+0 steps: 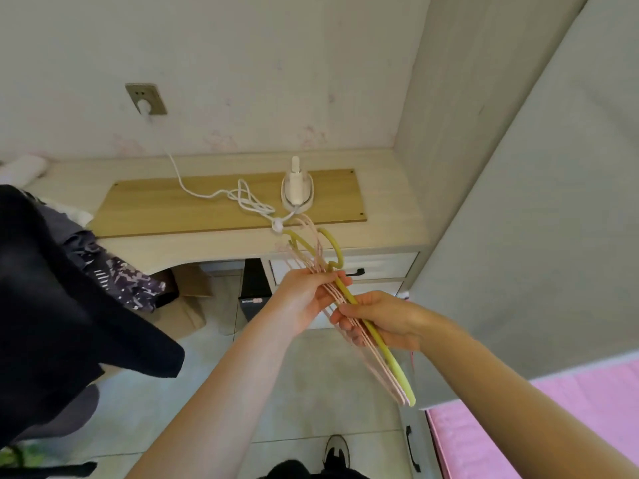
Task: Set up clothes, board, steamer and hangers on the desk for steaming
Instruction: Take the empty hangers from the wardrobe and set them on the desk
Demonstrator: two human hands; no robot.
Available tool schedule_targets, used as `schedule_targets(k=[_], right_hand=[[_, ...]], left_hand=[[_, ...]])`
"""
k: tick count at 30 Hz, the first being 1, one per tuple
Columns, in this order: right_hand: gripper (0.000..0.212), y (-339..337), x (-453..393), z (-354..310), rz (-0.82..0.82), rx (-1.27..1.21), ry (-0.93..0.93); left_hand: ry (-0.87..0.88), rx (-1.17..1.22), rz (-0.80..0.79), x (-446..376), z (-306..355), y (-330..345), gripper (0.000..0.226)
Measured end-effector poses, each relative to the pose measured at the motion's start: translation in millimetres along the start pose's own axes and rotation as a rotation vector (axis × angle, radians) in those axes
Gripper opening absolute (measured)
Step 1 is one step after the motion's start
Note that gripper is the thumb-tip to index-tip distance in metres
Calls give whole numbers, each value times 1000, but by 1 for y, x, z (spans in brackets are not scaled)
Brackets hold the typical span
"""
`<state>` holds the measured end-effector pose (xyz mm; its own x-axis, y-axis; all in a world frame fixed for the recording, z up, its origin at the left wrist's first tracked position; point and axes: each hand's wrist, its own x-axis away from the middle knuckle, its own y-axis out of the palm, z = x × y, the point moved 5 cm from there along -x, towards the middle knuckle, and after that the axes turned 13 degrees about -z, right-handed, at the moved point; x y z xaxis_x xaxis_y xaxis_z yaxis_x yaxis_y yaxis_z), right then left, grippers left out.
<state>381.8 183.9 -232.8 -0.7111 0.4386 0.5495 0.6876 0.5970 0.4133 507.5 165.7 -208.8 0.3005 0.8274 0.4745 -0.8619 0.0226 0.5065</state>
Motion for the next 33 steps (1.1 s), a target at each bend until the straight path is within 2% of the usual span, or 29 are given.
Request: schedule_targets(k=[3,6,8,10,13,20,27,33], right_hand=[[22,-22,0,-15,27,3,-44],[24,-45,1,-30,82,-33,-73],[23,-59,0,-39,113,-62,-85],[22,-72,-4,-48,135,-82,-96],[22,-91,-12,-61,176,-94,-97],[21,-125,-28,-112,286,-60,-180],[20,-146,-62,-150,386,-127,-227],[25,-167,-88,-164,476,-251,-247]], left_hand=[[-49,-183,-14,-21,15,-1,21],[-27,-702,117,-43,44,-7,36],[71,-986,216,-56,67,-6,46],[207,-1091,152,-69,87,9,43],[299,-1041,-33,-92,110,33,30],[240,-717,-338,-154,148,57,48],[264,-655,-289,-207,186,62,51],[370,-780,-307,-233,203,74,14]])
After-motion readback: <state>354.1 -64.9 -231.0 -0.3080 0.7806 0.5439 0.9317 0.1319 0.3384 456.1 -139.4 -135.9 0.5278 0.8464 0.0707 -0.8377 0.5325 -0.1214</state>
